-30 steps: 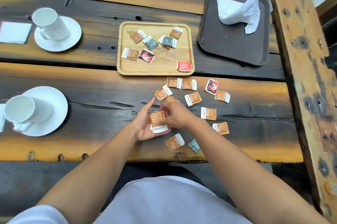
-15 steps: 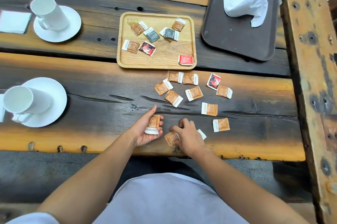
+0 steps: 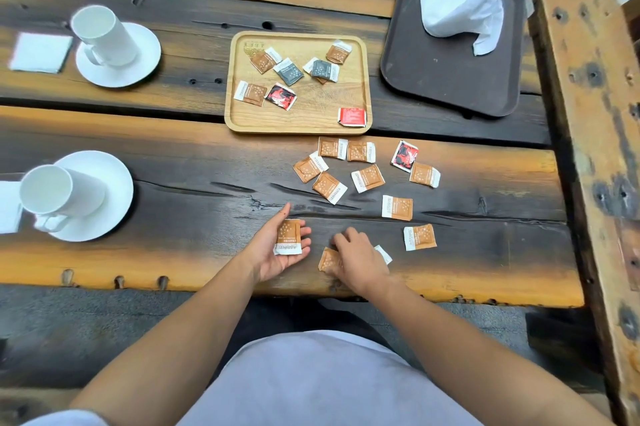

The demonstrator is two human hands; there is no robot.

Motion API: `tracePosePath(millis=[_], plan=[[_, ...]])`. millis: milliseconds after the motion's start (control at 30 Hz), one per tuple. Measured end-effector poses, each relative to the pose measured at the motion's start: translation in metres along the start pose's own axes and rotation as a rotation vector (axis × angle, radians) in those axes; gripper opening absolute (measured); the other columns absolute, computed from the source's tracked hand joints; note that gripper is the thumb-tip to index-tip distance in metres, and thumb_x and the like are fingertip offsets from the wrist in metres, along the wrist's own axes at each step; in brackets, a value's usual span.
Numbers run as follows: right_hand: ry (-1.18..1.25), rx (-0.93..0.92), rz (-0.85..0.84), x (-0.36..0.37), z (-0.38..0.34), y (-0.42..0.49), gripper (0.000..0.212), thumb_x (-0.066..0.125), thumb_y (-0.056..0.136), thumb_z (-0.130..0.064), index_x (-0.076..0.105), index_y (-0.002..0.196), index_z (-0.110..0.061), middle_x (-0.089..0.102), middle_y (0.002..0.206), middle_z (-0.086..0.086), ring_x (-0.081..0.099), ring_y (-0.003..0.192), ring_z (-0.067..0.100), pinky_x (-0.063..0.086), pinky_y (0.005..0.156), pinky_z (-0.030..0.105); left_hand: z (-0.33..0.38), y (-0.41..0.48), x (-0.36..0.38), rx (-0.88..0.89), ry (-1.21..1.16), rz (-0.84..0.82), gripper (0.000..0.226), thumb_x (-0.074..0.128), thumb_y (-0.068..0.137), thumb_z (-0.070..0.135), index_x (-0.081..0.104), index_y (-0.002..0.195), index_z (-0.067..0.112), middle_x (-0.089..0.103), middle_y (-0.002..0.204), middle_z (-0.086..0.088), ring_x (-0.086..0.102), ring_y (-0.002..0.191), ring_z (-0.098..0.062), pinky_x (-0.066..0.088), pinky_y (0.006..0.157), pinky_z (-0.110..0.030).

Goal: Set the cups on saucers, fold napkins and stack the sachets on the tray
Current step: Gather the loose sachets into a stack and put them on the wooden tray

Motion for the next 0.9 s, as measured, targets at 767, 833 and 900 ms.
tracePosePath(millis=[767, 833, 900], plan=[[1.155, 0.411, -0.058, -0.020, -0.005, -0.010, 0.011, 0.071, 0.088, -0.021, 0.063, 0.088, -0.013, 0.052, 0.061, 0.003, 0.040, 0.048, 0.011, 0.032, 0.043, 0.023, -0.012, -0.011, -0.008, 0.024, 0.068, 0.041, 0.050, 0.066, 0.081, 0.057, 0.067, 0.097, 0.010, 0.069, 0.094, -0.010, 0.068, 0.078, -0.023, 0.058, 0.073, -0.035], [1.208, 0.333, -0.115, -0.030, -0.015, -0.010, 0.011, 0.068, 0.090, -0.023, 0.068, 0.092, -0.012, 0.053, 0.061, 0.002, 0.041, 0.049, 0.009, 0.032, 0.044, 0.021, -0.012, -0.013, 0.001, -0.009, 0.074, -0.051, 0.059, 0.061, 0.082, 0.062, 0.070, 0.099, 0.007, 0.070, 0.097, -0.013, 0.068, 0.087, -0.026, 0.055, 0.083, -0.038], [1.227, 0.253, -0.171, -0.035, -0.028, -0.008, 0.015, 0.069, 0.089, -0.025, 0.071, 0.093, -0.011, 0.061, 0.063, 0.000, 0.047, 0.049, 0.008, 0.034, 0.044, 0.020, -0.014, -0.017, 0.011, -0.057, 0.064, -0.174, 0.071, 0.055, 0.083, 0.068, 0.072, 0.110, 0.005, 0.070, 0.104, -0.018, 0.067, 0.095, -0.030, 0.052, 0.090, -0.041]])
Point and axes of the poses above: each hand's wrist, its own y-axis towards the middle knuckle, its own x-axis out of the palm, z = x × y, the point moved 4 cm from there along y, towards the middle knuckle
